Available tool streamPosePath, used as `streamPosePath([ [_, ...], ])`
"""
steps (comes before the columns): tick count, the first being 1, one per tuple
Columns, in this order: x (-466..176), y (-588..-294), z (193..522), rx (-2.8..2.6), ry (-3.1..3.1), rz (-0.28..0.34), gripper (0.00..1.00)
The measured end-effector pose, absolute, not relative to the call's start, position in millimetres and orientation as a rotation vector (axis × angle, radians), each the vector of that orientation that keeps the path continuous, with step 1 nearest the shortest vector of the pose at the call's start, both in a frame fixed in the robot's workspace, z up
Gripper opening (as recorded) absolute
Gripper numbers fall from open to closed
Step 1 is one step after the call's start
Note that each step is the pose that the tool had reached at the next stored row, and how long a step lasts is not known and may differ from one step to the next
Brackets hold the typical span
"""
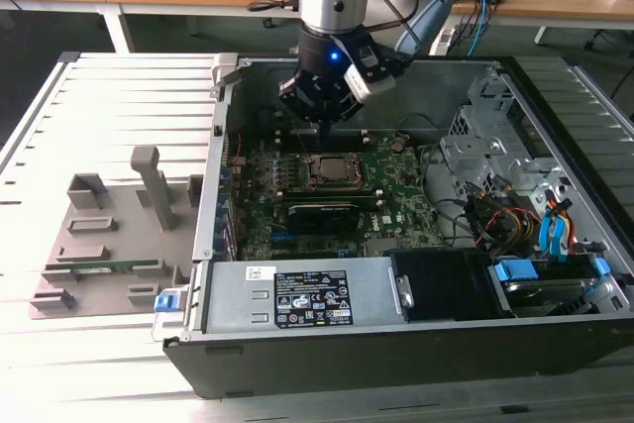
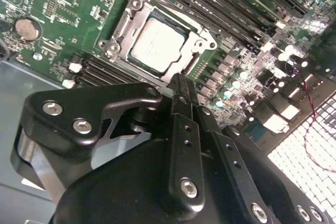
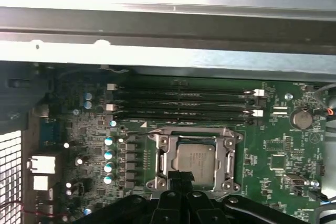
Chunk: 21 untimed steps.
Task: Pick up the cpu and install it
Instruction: 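Install the first cpu locking lever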
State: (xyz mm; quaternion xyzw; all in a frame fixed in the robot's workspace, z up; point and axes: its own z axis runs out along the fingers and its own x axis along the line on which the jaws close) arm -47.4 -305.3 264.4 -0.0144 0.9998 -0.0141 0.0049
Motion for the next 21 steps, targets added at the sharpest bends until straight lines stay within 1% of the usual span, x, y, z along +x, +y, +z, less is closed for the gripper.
streamPosePath([
  [21, -81.1, -304.6, 263.8, -0.045, 3.131, -0.044, 0.11],
])
